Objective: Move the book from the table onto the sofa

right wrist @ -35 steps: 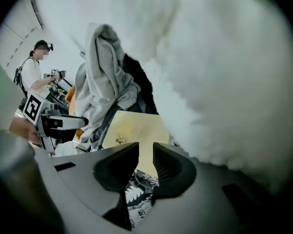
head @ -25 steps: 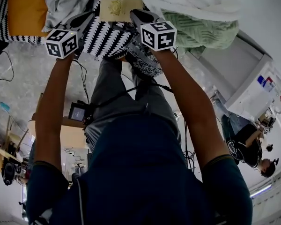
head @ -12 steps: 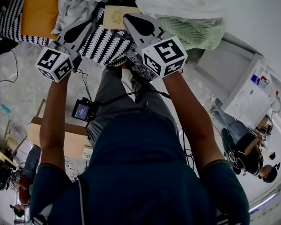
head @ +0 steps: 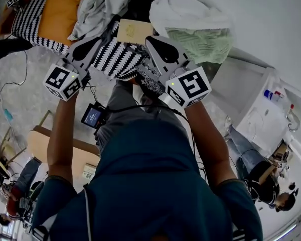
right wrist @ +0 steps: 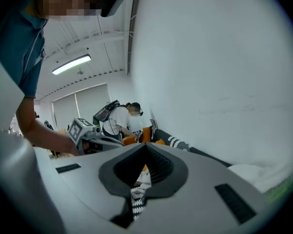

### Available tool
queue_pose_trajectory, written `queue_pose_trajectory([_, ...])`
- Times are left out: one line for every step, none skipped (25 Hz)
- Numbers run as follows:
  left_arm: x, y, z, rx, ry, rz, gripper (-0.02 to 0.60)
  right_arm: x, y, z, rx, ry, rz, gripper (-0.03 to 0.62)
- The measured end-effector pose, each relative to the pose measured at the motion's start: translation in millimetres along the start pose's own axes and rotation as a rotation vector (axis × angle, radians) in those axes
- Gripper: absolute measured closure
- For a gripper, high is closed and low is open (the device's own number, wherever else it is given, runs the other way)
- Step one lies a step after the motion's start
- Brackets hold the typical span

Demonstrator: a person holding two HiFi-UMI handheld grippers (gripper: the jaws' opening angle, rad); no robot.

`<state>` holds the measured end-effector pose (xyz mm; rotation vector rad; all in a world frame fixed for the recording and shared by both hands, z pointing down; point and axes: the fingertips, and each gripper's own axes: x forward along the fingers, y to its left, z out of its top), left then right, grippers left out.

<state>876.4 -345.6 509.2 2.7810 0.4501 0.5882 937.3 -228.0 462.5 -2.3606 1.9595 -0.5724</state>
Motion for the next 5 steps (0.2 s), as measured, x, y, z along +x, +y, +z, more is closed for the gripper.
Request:
queue_pose_trajectory([-3.4,1.8,-0.4,-0.006,0.001,0.006,0.578,-1.0,1.0,1.3,-0.002,0.002,0.001,0.580])
queue_pose_trajectory([-6.6,3.8,-1.4,-0.013,0.003,0.011,0.578,-1.9,2.0,1.8,-0.001,0.005,0.002,0.580])
queue_pose_trajectory([-9.7,5.6,-2.6,-0.021,0.005,0.015,0.578,-3.1,3.0,2.2,-0.001,0.009,0.001,0.580])
queue_pose_trajectory([-12.9,7.4,-3.7,-0.029,0.007,0.019,0.578,-4.5,4.1,2.9,-0.001,0.012,-0.001,0.580])
queue_pose_trajectory([-16.1,9.0,-4.7,-0.036,0.009,0.023,0.578,-6.0,5.3,3.7,-0.002,0.015,-0.003,0.580])
